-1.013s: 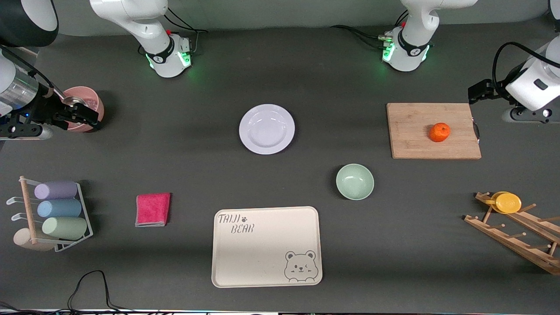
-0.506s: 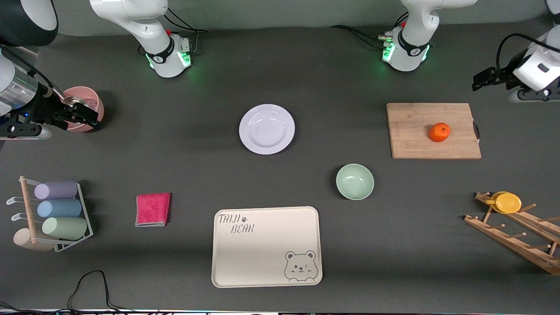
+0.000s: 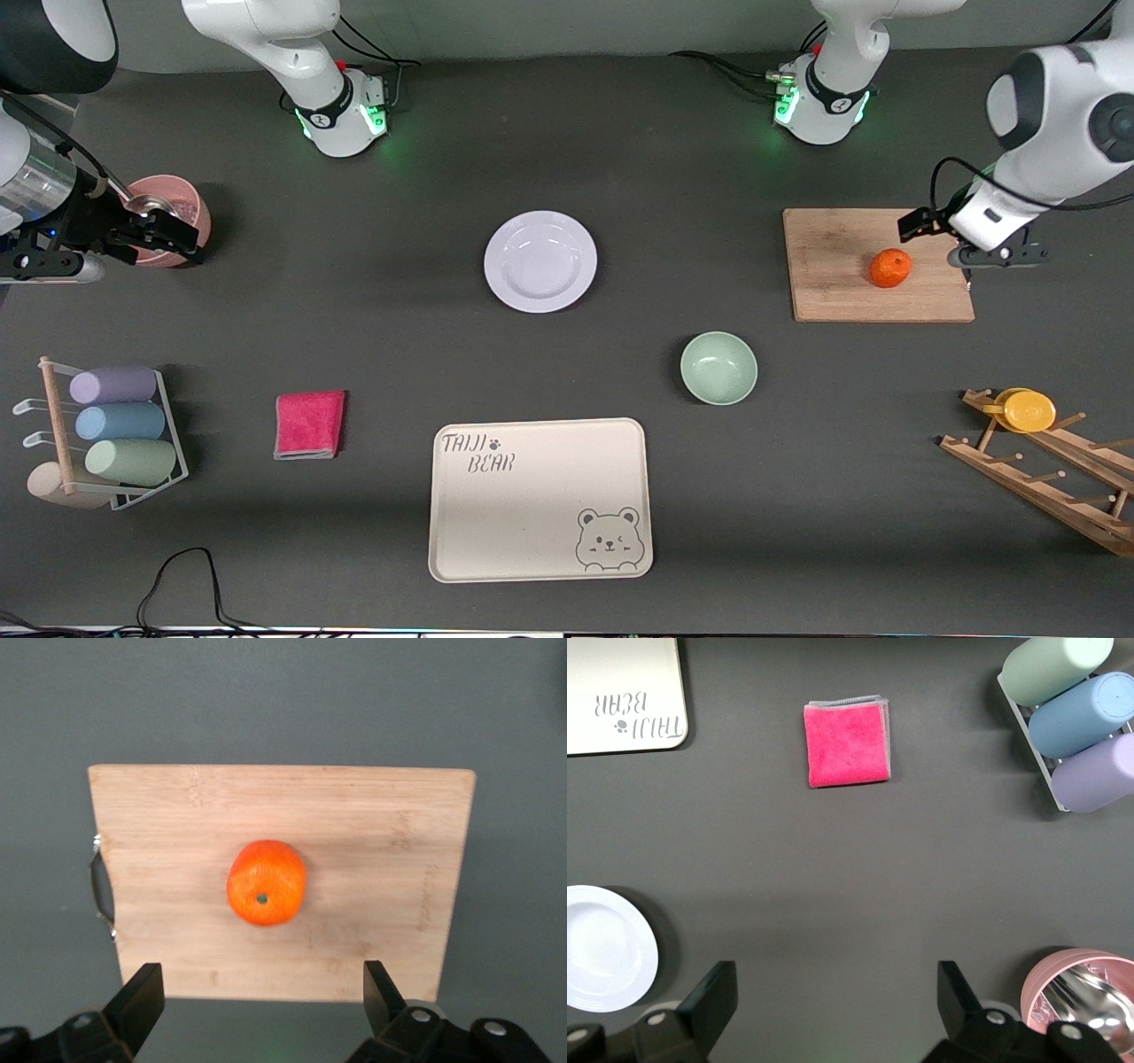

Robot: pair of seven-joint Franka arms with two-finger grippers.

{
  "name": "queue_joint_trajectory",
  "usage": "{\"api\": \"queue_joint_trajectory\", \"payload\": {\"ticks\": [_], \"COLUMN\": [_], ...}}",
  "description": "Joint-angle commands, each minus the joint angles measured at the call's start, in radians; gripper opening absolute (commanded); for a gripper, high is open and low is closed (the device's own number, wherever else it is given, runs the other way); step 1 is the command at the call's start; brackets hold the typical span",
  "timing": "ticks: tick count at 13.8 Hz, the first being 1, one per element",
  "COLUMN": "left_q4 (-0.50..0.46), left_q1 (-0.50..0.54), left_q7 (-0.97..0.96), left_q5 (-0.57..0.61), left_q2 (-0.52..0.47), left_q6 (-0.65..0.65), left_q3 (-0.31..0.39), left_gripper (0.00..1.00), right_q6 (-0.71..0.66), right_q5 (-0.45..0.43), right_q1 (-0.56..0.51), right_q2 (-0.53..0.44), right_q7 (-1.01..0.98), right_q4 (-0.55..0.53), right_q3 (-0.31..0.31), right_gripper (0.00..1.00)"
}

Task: Place orange and plate with both arms
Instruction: 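Lower the left gripper onto the orange on the cutting board and grasp it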

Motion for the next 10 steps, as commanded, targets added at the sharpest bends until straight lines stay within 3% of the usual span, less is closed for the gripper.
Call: {"api": "queue_joint_trajectory", "payload": {"ticks": [1, 6, 10], "left_q4": [-0.037, -0.129, -0.135], "left_q1": [0.022, 0.022, 0.02], "left_q7": [0.002, 0.002, 0.0], "left_q5": [0.012, 0.012, 0.012], "left_q2": [0.088, 0.193, 0.237], "left_q6": [0.124, 0.34, 0.404], "left_q3": [-0.007, -0.005, -0.005], "left_gripper": [1.0, 1.0, 1.0], "right_q6": [0.0, -0.028, -0.043], "right_q5": [0.018, 0.023, 0.071], "right_q1": [0.004, 0.003, 0.004], "right_q2": [-0.018, -0.024, -0.029], "right_q7": [-0.019, -0.022, -0.023], "right_q4": [-0.007, -0.006, -0.004], "right_q3": [-0.001, -0.006, -0.005], "right_gripper": [1.0, 1.0, 1.0]}}
